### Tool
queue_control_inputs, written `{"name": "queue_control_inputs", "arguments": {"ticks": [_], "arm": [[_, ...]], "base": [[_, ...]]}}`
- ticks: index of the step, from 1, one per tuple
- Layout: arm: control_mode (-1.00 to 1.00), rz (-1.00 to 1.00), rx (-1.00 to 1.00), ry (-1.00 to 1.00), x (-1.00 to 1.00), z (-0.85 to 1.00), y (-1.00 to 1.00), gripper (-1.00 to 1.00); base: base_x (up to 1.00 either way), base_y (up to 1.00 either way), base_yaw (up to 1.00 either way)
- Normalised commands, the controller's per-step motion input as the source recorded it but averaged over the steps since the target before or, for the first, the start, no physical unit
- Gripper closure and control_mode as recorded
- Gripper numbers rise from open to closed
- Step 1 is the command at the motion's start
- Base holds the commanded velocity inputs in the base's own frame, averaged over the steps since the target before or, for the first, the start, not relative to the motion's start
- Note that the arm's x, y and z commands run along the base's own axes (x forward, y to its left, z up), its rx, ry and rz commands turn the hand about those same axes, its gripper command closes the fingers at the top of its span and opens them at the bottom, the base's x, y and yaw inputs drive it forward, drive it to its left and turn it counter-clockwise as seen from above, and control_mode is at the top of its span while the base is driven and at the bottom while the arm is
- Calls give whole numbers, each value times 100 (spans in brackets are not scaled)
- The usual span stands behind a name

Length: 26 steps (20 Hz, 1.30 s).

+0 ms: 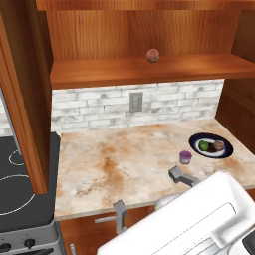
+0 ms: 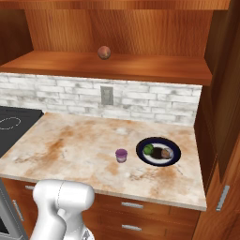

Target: Pick the avocado and bread from the counter and place them on the plate. Then pick the jam from the cabinet and place it next to the plate. Lastly close the cabinet door.

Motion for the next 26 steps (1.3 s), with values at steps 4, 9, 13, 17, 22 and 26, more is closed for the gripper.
{"name": "queue_control_inputs", "arguments": {"ticks": [4,9,13,17,22,26], "arm": [[-100,-1,14,0,-28,2,16,-100],[-100,-4,16,0,-8,2,31,-100],[-100,-3,23,2,0,2,25,-100],[-100,-3,22,4,0,4,32,-100],[-100,-2,18,5,-2,0,45,-100],[-100,-2,17,6,0,0,50,-100]], "base": [[0,0,0],[0,0,0],[0,0,0],[0,0,0],[0,0,0],[0,0,0]]}}
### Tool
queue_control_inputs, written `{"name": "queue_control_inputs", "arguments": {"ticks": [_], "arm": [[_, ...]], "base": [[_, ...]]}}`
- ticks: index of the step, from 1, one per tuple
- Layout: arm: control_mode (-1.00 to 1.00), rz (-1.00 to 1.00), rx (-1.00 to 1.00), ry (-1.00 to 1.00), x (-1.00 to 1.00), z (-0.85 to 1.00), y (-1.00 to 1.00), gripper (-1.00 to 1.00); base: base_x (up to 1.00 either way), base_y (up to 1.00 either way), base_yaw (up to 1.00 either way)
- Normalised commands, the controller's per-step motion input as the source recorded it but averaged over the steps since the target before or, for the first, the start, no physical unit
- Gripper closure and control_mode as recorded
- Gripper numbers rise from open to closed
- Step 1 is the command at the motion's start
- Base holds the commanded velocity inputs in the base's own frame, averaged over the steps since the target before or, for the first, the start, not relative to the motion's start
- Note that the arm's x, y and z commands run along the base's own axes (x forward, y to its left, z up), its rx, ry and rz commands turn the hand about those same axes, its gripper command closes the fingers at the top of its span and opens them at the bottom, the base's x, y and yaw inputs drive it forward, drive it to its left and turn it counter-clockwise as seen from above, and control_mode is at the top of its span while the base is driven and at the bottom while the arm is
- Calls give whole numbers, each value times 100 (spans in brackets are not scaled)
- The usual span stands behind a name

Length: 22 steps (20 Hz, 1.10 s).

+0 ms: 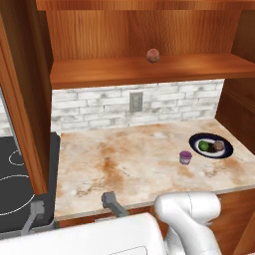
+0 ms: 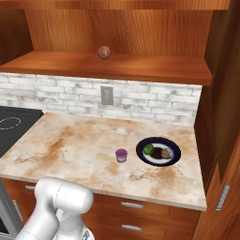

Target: Pick the avocado and bread from the counter and place them on the plate. Then pick the jam from the cabinet and place it next to the plate. Lastly close the cabinet door.

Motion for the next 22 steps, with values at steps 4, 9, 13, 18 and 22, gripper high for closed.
{"name": "queue_control_inputs", "arguments": {"ticks": [4,9,13,18,22], "arm": [[-100,-2,18,11,23,-2,34,-100],[-100,-8,17,3,5,0,46,-100],[-100,-18,13,-2,-34,0,57,-100],[-100,-23,1,-4,17,12,44,-100],[-100,-18,0,11,72,1,-5,-100]], "base": [[0,0,0],[0,0,0],[0,0,0],[0,0,0],[0,0,0]]}}
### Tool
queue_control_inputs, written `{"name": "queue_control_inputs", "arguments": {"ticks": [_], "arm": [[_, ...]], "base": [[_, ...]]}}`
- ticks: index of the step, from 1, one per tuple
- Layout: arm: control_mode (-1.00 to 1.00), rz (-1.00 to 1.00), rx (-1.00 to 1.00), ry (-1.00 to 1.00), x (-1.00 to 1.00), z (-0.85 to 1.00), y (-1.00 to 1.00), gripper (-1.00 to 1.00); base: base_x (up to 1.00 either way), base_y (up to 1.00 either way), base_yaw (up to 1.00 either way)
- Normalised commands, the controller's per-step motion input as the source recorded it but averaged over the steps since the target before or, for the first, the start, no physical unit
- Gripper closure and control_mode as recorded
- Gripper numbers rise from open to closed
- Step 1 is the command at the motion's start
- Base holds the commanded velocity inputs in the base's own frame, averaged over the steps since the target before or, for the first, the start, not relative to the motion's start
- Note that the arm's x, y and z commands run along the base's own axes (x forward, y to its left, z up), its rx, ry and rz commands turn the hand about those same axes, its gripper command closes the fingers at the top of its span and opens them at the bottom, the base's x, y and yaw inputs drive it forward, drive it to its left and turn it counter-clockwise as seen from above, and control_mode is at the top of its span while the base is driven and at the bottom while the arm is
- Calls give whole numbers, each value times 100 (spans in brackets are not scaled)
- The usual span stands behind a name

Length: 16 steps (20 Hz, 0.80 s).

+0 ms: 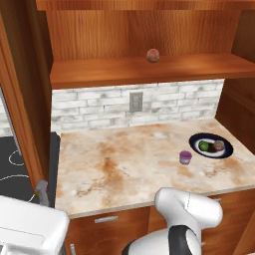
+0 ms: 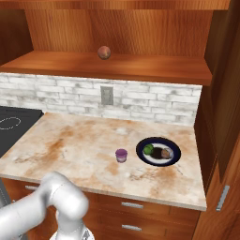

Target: Pick the avocado and bread from the counter and place them on the plate. Then pick the jam from the cabinet and place it next to the plate. Lastly close the cabinet door.

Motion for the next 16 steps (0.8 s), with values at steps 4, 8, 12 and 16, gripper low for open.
{"name": "queue_control_inputs", "arguments": {"ticks": [4,8,12,16], "arm": [[-100,-19,0,16,75,0,-14,-100],[-100,-25,-2,14,67,-2,-29,-100],[-100,-23,-3,15,61,-16,-53,-100],[-100,-23,-4,16,57,-24,-62,-100]], "base": [[0,0,0],[0,0,0],[0,0,0],[0,0,0]]}}
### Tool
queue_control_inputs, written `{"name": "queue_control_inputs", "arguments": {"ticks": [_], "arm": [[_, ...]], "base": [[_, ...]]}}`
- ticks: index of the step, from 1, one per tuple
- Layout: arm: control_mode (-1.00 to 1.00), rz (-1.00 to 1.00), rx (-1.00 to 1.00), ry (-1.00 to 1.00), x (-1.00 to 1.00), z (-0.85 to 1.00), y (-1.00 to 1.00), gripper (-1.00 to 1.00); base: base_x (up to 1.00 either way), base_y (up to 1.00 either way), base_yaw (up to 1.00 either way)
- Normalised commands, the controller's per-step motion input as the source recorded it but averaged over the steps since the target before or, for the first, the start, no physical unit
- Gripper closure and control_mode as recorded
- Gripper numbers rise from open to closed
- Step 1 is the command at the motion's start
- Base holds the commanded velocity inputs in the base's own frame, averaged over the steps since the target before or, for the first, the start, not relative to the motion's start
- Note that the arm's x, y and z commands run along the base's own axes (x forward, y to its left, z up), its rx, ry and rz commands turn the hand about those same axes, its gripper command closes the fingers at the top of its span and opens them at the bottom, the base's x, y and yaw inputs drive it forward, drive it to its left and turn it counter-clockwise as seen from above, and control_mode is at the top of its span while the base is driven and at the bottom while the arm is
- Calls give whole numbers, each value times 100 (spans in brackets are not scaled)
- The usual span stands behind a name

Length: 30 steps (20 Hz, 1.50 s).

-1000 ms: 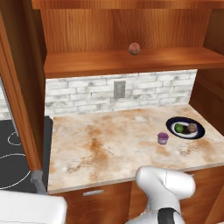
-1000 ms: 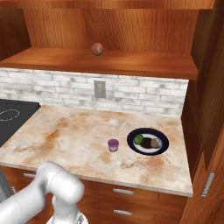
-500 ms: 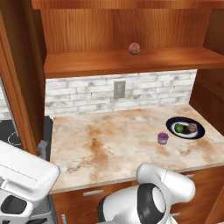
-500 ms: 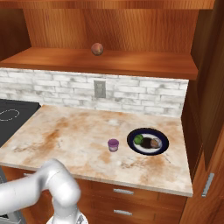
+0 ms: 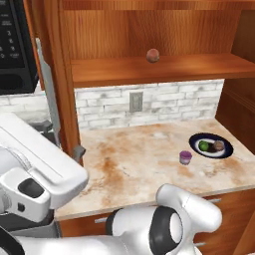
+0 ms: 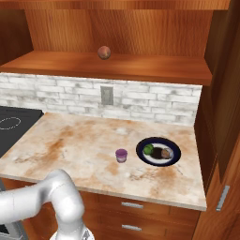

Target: Pick the avocado and bread from the counter and place them on the plate. Then pick the jam from the cabinet and place it next to the plate. Lastly close the cabinet door.

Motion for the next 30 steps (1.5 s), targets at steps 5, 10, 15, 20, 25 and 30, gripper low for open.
{"name": "queue_control_inputs", "arguments": {"ticks": [5,10,15,20,25,30], "arm": [[-100,-18,-6,14,68,-31,-66,-100],[-100,-11,-6,13,89,-33,-68,-100],[-100,-3,-3,10,100,-52,-82,-100],[-100,0,-5,7,100,-55,-75,-100],[-100,0,-5,4,100,-39,-51,-100],[-100,-3,2,5,100,0,-36,-100]], "base": [[0,0,0],[0,0,0],[0,0,0],[0,0,0],[0,0,0],[0,0,0]]}}
